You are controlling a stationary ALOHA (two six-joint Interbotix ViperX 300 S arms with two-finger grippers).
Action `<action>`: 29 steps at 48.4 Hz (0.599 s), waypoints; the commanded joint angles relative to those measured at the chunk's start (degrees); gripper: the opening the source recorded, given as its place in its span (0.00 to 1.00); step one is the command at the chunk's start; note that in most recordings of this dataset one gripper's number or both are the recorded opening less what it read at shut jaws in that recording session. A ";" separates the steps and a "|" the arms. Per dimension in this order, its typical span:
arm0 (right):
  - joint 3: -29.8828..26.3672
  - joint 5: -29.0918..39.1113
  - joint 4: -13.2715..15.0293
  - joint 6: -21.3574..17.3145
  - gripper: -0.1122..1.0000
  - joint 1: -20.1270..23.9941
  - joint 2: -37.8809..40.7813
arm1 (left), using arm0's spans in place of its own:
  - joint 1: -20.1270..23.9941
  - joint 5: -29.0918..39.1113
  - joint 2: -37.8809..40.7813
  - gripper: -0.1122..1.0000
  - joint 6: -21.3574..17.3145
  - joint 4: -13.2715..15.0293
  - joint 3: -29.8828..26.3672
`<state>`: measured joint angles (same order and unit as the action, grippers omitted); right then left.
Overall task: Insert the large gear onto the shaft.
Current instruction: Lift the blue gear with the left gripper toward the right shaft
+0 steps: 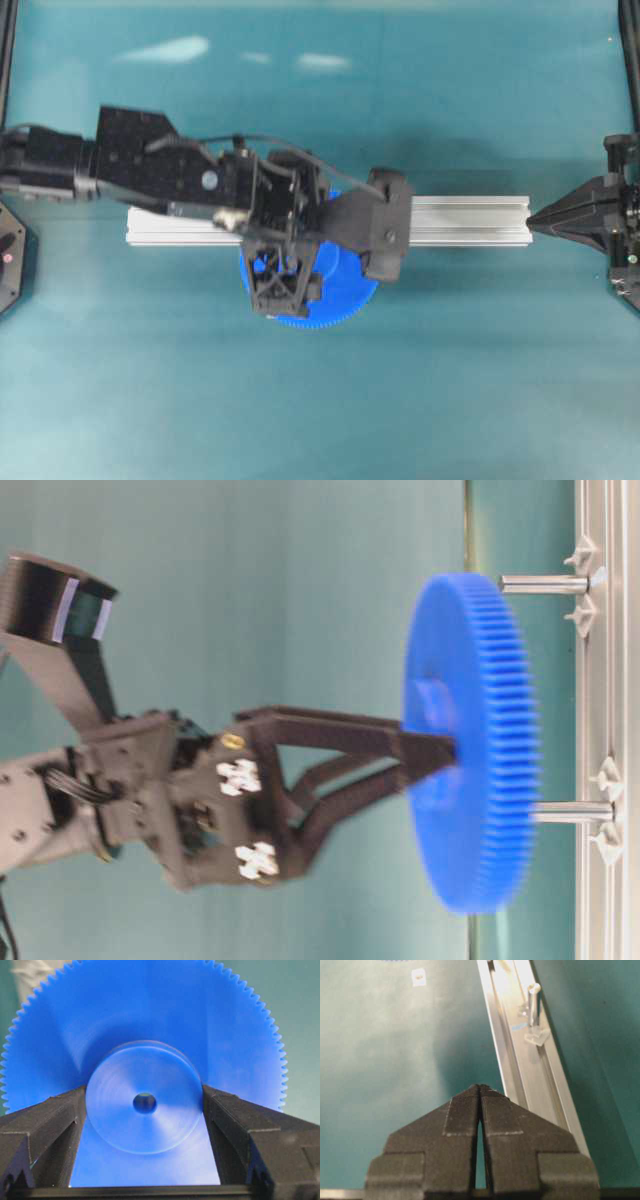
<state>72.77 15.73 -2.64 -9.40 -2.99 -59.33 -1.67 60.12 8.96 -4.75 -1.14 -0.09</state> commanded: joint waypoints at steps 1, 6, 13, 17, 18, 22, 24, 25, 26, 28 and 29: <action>-0.44 -0.35 0.09 -0.62 0.14 -0.09 0.26 | 1.14 -0.09 -2.20 0.79 -0.97 -0.09 -3.52; -0.44 -0.35 0.00 -0.62 0.14 -0.09 0.26 | 2.20 -0.09 -1.67 0.79 -2.55 -0.09 -5.19; -0.18 -0.44 0.00 -0.62 0.14 -0.18 0.18 | 3.60 0.00 -0.53 0.79 -4.83 -0.09 -7.47; -0.09 -0.44 0.00 -0.70 0.14 -0.09 -0.09 | 4.31 0.18 0.70 0.79 -6.33 -0.09 -8.88; 0.00 -0.35 0.00 -0.70 0.14 -0.09 -0.18 | 4.48 0.18 0.97 0.79 -6.68 -0.09 -9.32; 0.09 -0.35 0.00 -0.70 0.14 -0.09 -0.62 | 5.01 0.26 2.46 0.79 -7.91 -0.18 -10.72; 0.09 -0.35 0.00 -0.70 0.14 -0.09 -0.79 | 5.10 0.26 3.25 0.79 -8.61 -0.09 -11.51; 0.18 -0.35 0.00 -0.70 0.14 -0.09 -0.97 | 5.19 0.26 3.69 0.79 -8.96 -0.09 -11.95; 0.26 -0.35 0.09 -0.70 0.14 -0.09 -1.14 | 5.19 0.26 4.13 0.79 -9.32 -0.09 -12.48; 0.26 -0.35 0.00 -0.70 0.14 -0.09 -1.32 | 5.19 0.26 5.01 0.79 -10.11 -0.09 -13.36; 0.26 -0.35 0.00 -0.70 0.14 -0.18 -1.41 | 5.27 0.26 5.54 0.79 -10.46 -0.09 -13.80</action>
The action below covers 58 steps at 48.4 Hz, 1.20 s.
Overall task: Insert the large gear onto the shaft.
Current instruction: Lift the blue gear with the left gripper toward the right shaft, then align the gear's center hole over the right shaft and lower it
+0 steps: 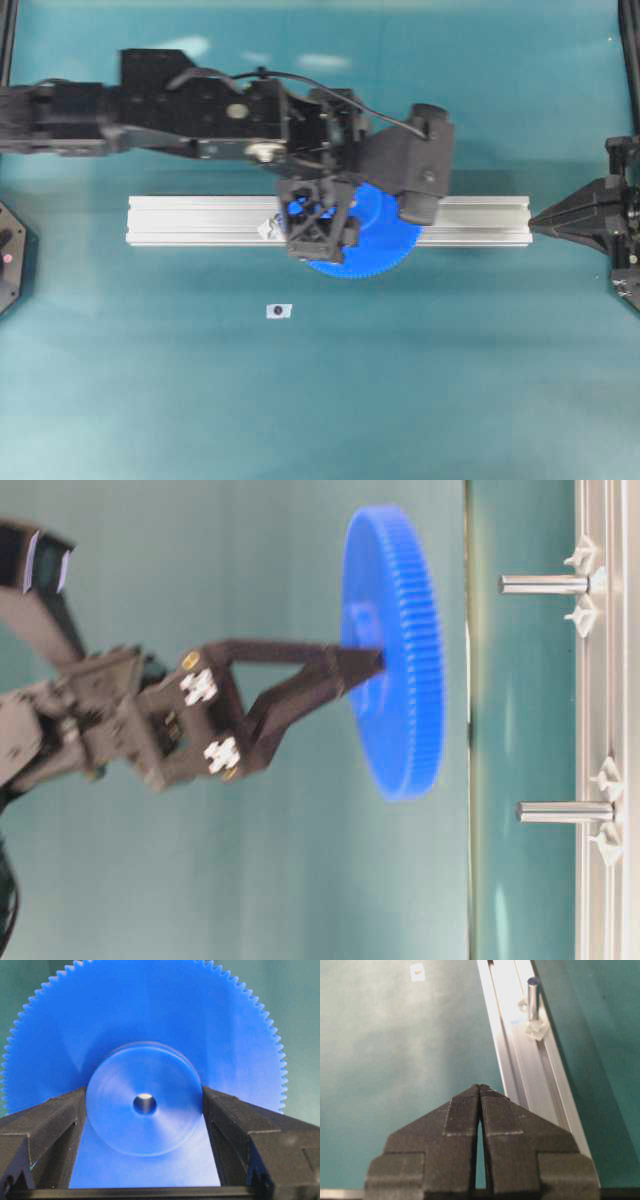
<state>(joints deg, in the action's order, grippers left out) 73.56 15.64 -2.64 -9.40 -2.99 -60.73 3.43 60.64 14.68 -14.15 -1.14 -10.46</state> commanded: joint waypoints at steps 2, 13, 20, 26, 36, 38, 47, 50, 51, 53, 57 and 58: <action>-0.53 -0.26 0.00 -0.70 0.14 -0.09 -0.26 | 0.26 -0.26 0.70 0.79 -1.67 -0.09 -4.48; -0.44 -0.26 0.00 -0.70 0.14 -0.09 -0.44 | 0.70 0.53 4.66 0.79 -4.48 -0.09 -8.35; -0.44 -0.26 0.00 -0.70 0.14 -0.09 -0.44 | 1.05 1.14 6.42 0.79 -5.98 -0.18 -9.49; -0.35 -0.26 0.00 -0.70 0.14 -0.09 -0.53 | 1.58 1.14 7.73 0.79 -6.06 -0.18 -10.37; -0.26 -0.26 0.09 -0.70 0.14 -0.09 -0.53 | 2.02 1.05 10.20 0.79 -6.15 -0.18 -12.22; -0.26 -0.26 0.00 -0.70 0.14 -0.09 -0.53 | 1.93 1.05 10.63 0.79 -6.15 -0.18 -12.57; -0.18 -0.26 0.00 -0.70 0.14 -0.18 -0.53 | 2.11 0.97 12.30 0.79 -6.86 -0.09 -13.27; -0.18 -0.26 0.09 -0.70 0.14 -0.09 -0.53 | 2.11 0.97 12.83 0.79 -6.86 -0.18 -13.27; -0.18 -0.26 0.09 -0.70 0.14 -0.09 -0.53 | 2.11 0.88 13.01 0.79 -6.86 -0.09 -13.36; -0.18 -0.26 0.00 -0.70 0.14 -0.09 -0.53 | 2.02 0.79 13.36 0.79 -6.86 -0.09 -13.27; -0.18 -0.26 0.00 -0.70 0.14 -0.09 -0.53 | 2.20 0.44 13.80 0.79 -6.94 -0.09 -13.36; -0.18 -0.26 0.00 -0.70 0.14 -0.09 -0.53 | 2.29 0.26 13.80 0.79 -6.86 -0.18 -13.36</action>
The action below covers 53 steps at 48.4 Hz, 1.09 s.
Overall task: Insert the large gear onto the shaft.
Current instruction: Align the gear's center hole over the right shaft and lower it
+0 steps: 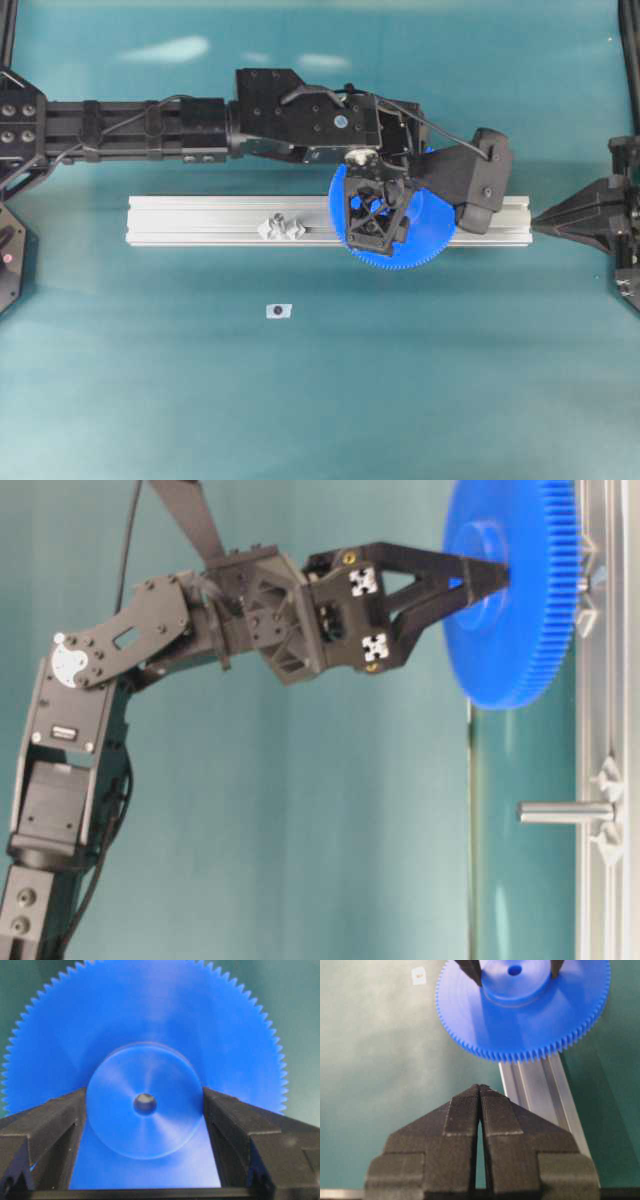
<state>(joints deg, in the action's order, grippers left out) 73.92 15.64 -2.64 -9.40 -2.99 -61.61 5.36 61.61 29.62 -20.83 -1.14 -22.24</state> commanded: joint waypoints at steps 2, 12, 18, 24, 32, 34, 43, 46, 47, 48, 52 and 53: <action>-0.53 -0.26 0.00 -0.70 0.14 -0.09 0.26 | 0.62 -0.97 -1.05 0.79 -0.26 -0.09 -1.58; -0.44 -0.26 0.00 -0.70 0.14 -0.18 0.09 | 2.02 -1.41 -1.05 0.79 -0.26 -0.09 -1.58; -0.44 -0.26 0.00 -0.70 0.14 -0.09 0.09 | 3.08 -1.23 -1.23 0.79 -0.26 -0.18 -1.32; -0.44 -0.26 0.00 -0.79 0.14 -0.18 -0.09 | 3.69 -0.88 -1.32 0.79 -0.26 -0.18 -1.05; -0.44 -0.26 0.00 -0.79 0.14 -0.09 -0.35 | 3.96 0.53 -1.41 0.79 0.09 -0.18 0.35; -0.44 -0.26 0.00 -0.79 0.14 -0.09 -0.35 | 3.87 0.53 -1.49 0.79 0.35 -0.18 1.14; -0.44 -0.26 0.00 -0.79 0.14 -0.09 -0.44 | 3.60 -0.79 -2.72 0.79 0.88 -0.09 4.75; -0.26 -0.26 0.00 -0.79 0.14 -0.09 -0.44 | 3.25 -1.85 -3.25 0.79 0.79 -0.09 5.62; -0.18 -0.26 0.00 -0.79 0.14 -0.09 -0.44 | 3.16 -2.11 -3.34 0.79 0.88 -0.09 5.71; -0.26 -0.26 0.00 -0.79 0.14 -0.09 -0.44 | 3.08 -2.29 -3.43 0.79 0.88 -0.09 5.80; -0.18 -0.26 0.00 -0.79 0.14 -0.09 -0.44 | 2.72 -2.64 -3.43 0.79 0.88 -0.09 5.54; -0.26 -0.26 0.00 -0.79 0.14 -0.09 -0.44 | 2.64 -2.81 -3.34 0.79 0.79 -0.09 5.45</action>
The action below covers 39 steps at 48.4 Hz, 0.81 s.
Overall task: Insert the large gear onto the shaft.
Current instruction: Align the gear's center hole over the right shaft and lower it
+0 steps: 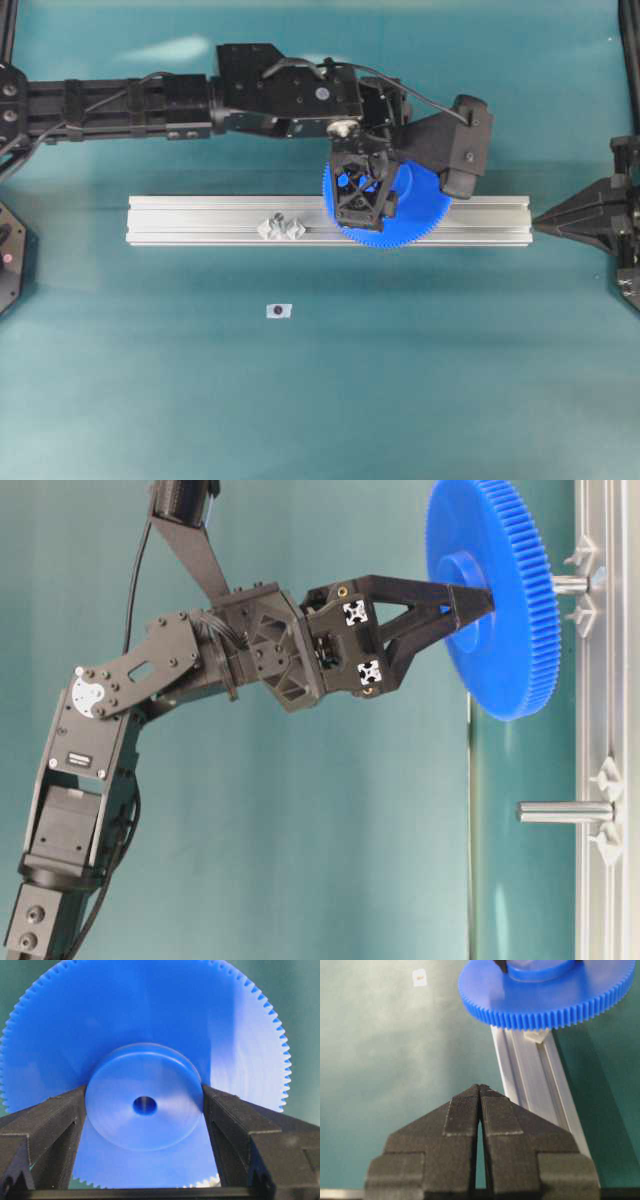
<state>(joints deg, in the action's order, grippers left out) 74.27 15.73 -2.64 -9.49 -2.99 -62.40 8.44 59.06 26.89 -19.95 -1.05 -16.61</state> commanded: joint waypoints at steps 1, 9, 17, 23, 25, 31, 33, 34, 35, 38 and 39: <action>-0.62 -0.35 0.00 -0.70 0.14 -0.09 0.35 | -0.62 -0.35 -0.62 0.79 -0.09 -0.18 -0.35; -0.62 -0.35 0.00 -0.97 0.14 -0.18 0.35 | -2.29 -1.05 0.09 0.79 -0.26 -0.18 -2.11; -0.44 -0.35 0.09 -1.32 0.14 -0.09 0.35 | -2.90 -1.14 1.23 0.79 -0.35 -0.18 -3.87; -0.44 -0.35 0.09 -1.32 0.14 -0.09 0.35 | -2.37 -1.14 1.49 0.79 -0.62 -0.18 -5.01; -0.44 -0.35 0.00 -1.32 0.14 -0.09 0.35 | -2.20 -0.97 1.58 0.79 -0.70 -0.18 -5.19; -0.44 -0.35 0.00 -1.41 0.14 -0.09 0.35 | -1.05 0.35 1.58 0.79 -0.70 -0.18 -4.92; -0.44 -0.35 0.09 -1.41 0.14 -0.09 0.35 | -0.62 1.23 1.49 0.79 -0.70 -0.18 -4.92; -0.44 -0.35 0.00 -1.32 0.14 -0.09 0.26 | -0.35 1.49 1.49 0.79 -0.70 -0.26 -4.92; -0.44 -0.35 0.00 -1.41 0.14 -0.09 0.35 | -0.18 1.76 1.41 0.79 -0.70 -0.18 -4.92; -0.44 -0.35 0.09 -1.32 0.14 -0.09 0.26 | 0.62 2.37 1.23 0.79 -0.79 -0.18 -4.92; -0.53 -0.35 0.00 -1.32 0.14 -0.09 0.26 | 0.88 2.37 1.23 0.79 -0.88 -0.18 -4.92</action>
<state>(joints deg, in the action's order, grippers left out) 74.36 15.73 -2.64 -10.28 -2.99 -62.49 7.03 60.38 29.44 -20.65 -0.97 -21.01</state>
